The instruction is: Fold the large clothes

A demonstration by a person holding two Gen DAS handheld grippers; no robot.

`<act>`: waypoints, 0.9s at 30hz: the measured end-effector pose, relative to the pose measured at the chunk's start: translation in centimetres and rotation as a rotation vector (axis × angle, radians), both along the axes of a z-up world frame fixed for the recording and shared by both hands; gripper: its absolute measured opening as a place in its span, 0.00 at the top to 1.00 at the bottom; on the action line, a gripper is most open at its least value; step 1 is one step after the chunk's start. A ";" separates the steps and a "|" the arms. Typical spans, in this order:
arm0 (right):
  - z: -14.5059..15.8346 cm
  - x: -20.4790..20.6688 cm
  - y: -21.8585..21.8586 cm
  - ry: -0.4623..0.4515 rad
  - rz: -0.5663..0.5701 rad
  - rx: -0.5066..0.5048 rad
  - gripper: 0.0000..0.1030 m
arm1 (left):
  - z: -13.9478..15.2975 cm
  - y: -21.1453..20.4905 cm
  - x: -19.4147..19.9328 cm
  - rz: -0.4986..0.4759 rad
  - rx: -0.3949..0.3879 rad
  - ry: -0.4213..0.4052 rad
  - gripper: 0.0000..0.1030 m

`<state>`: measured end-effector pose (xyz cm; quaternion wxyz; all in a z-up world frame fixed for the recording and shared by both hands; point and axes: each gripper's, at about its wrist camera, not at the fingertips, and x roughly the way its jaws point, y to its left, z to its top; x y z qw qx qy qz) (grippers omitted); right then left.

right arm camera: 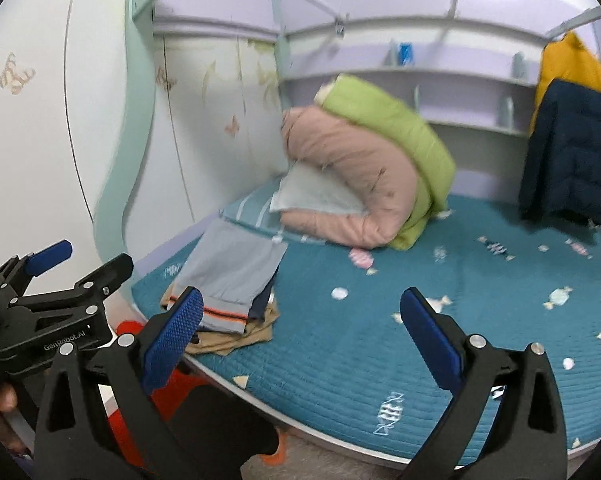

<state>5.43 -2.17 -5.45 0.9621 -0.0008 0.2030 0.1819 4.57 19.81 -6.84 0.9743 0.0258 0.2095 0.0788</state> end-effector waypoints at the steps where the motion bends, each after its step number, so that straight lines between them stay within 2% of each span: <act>1: 0.6 -0.9 -0.4 -0.024 -0.012 -0.013 0.07 | 0.6 -0.7 -0.7 -0.010 -0.001 -0.010 0.05; 9: 3.2 -5.2 -3.3 -0.123 -0.048 0.011 0.07 | 3.9 -5.1 -5.4 -0.029 0.033 -0.133 0.05; 15: 4.5 -7.5 -4.5 -0.188 -0.076 0.008 0.07 | 5.3 -7.1 -7.7 -0.051 0.059 -0.181 0.05; 27: 5.7 -9.3 -7.0 -0.248 -0.116 0.042 0.07 | 7.4 -8.9 -10.0 -0.092 0.037 -0.262 0.05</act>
